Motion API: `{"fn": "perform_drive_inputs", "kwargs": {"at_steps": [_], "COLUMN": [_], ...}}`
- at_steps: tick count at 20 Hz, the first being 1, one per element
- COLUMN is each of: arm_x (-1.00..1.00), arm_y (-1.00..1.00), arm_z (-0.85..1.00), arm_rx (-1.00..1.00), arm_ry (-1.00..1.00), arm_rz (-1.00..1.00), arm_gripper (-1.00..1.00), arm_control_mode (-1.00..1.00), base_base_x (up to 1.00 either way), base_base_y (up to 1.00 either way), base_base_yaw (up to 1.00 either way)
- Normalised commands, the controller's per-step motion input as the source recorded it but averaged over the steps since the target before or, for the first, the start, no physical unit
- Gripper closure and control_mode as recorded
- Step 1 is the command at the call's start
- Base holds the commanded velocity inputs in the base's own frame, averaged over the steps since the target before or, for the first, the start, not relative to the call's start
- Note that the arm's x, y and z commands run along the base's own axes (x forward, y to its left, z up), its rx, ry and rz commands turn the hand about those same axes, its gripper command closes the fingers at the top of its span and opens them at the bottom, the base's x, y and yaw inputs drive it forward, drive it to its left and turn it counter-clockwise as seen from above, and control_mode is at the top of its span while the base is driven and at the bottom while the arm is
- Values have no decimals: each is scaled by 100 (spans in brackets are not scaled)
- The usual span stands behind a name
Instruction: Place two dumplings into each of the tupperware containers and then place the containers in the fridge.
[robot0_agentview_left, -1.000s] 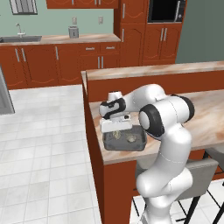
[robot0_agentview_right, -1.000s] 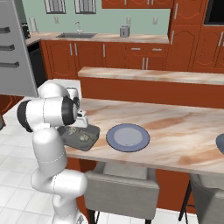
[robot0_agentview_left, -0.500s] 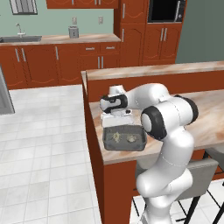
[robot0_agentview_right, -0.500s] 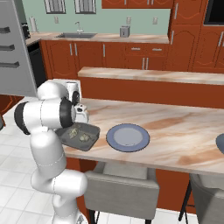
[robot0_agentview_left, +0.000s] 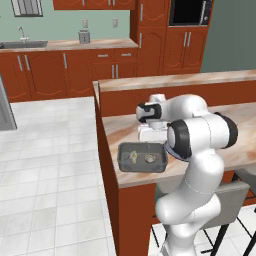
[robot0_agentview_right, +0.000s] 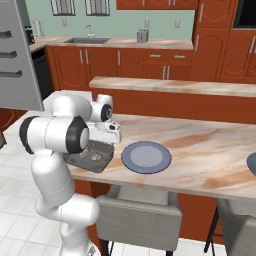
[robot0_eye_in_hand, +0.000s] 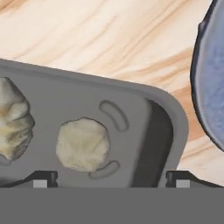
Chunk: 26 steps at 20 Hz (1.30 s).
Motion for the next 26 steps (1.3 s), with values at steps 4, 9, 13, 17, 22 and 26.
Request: {"fn": "perform_drive_inputs", "kwargs": {"at_steps": [4,9,13,17,22,26], "arm_x": [-25,-1,0,0,-2,-47], "arm_y": [-61,-4,0,0,0,2], "arm_z": [-3,-32,-47,-52,-32,0], "arm_rx": [5,0,0,0,0,0], "arm_ry": [5,0,0,-1,-7,-22], "arm_rz": [-19,-11,-4,-4,-3,-2], "arm_gripper": [-100,-100,-100,-100,-100,-100], "arm_control_mode": [-100,-100,-100,-100,-100,-100], "base_base_x": [0,0,0,0,0,0], "base_base_y": [0,0,0,0,0,0], "base_base_yaw": [0,0,0,0,0,0]}}
